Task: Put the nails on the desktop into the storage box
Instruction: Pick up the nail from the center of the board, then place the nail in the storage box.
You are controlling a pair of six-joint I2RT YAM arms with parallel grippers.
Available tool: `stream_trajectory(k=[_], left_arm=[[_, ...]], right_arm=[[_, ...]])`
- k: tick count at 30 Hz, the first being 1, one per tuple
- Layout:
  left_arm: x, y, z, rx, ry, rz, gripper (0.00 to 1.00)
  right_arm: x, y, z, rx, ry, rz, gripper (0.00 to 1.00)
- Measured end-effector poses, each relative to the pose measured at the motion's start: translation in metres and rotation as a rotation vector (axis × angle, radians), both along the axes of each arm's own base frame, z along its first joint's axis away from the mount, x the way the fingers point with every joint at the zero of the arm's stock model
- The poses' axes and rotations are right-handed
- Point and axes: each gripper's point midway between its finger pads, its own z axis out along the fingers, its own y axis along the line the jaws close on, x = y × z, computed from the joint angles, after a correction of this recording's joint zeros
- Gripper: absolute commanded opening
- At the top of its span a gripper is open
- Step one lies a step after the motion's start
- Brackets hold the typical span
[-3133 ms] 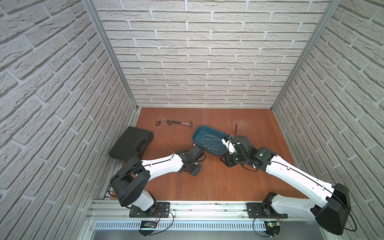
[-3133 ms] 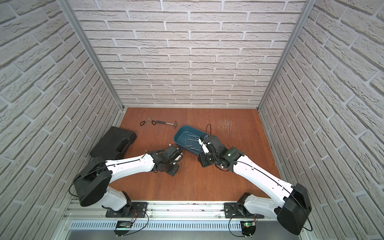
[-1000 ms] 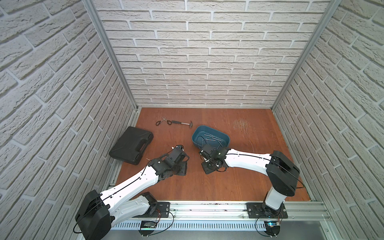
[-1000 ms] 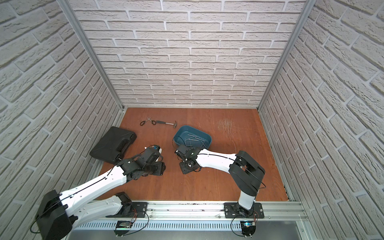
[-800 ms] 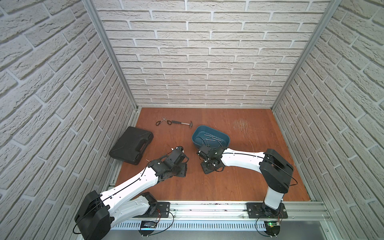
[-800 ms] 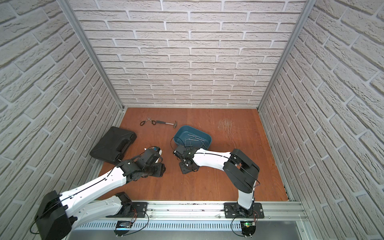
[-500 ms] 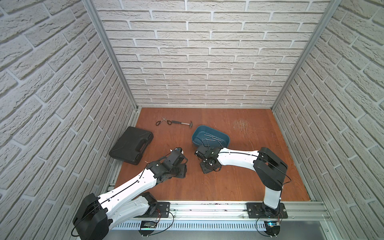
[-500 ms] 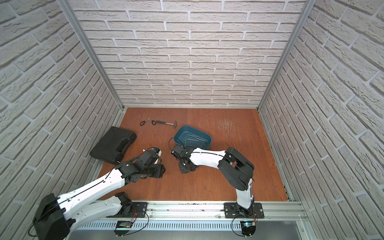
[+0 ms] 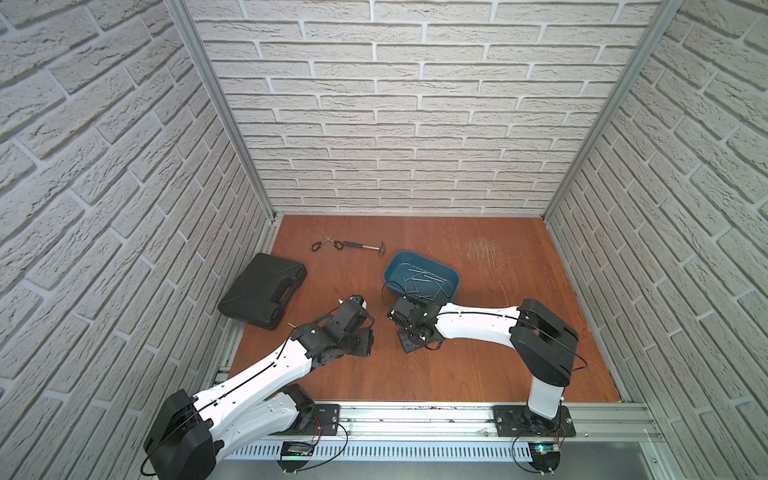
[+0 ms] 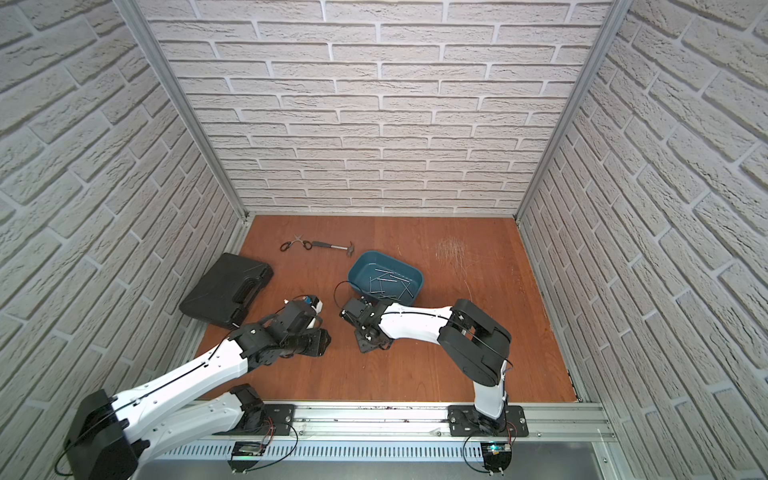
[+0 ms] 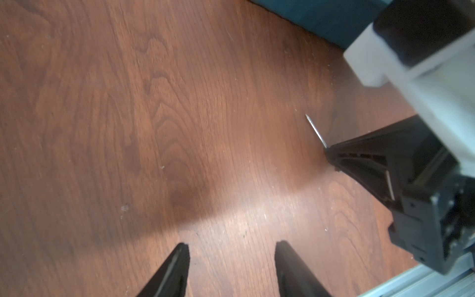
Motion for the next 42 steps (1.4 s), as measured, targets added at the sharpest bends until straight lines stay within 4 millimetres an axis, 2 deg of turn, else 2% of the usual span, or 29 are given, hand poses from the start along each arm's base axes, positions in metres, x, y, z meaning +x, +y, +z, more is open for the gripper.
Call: stream_trajectory(k=[4,8,17,21,29,31,34,37,40,42], left_arm=[[0.000,0.000,0.000,0.000,0.000,0.000,0.57],[0.000,0.000,-0.001,0.004,0.004,0.000,0.57],[0.000,0.000,-0.005,0.012,0.013,0.000,0.58],[0.001,0.000,-0.004,0.012,0.013,0.002,0.58],[0.006,-0.002,0.002,0.002,0.001,0.013,0.58],[0.008,-0.001,0.005,-0.005,-0.007,0.018,0.59],[0.012,-0.001,0.014,-0.018,-0.025,0.028,0.65],[0.017,0.000,0.026,-0.034,-0.055,0.037,0.77],[0.024,0.001,0.044,-0.049,-0.097,0.047,0.98],[0.031,0.002,0.059,-0.059,-0.134,0.057,0.98]], right_arm=[[-0.011,-0.003,0.003,-0.014,0.026,0.019,0.02],[-0.013,-0.005,0.017,-0.014,0.023,0.031,0.02],[0.002,0.002,0.056,0.013,-0.033,0.063,0.02],[0.023,0.000,0.081,0.025,-0.068,0.062,0.02],[0.101,-0.026,0.143,0.087,-0.186,-0.014,0.02],[0.120,-0.034,0.150,0.089,-0.201,-0.032,0.09],[0.144,-0.039,0.147,0.079,-0.201,-0.038,0.38],[0.155,-0.042,0.135,0.055,-0.180,-0.035,0.55],[0.155,-0.048,0.134,0.029,-0.177,-0.025,0.61],[0.155,-0.051,0.143,0.033,-0.199,-0.018,0.62]])
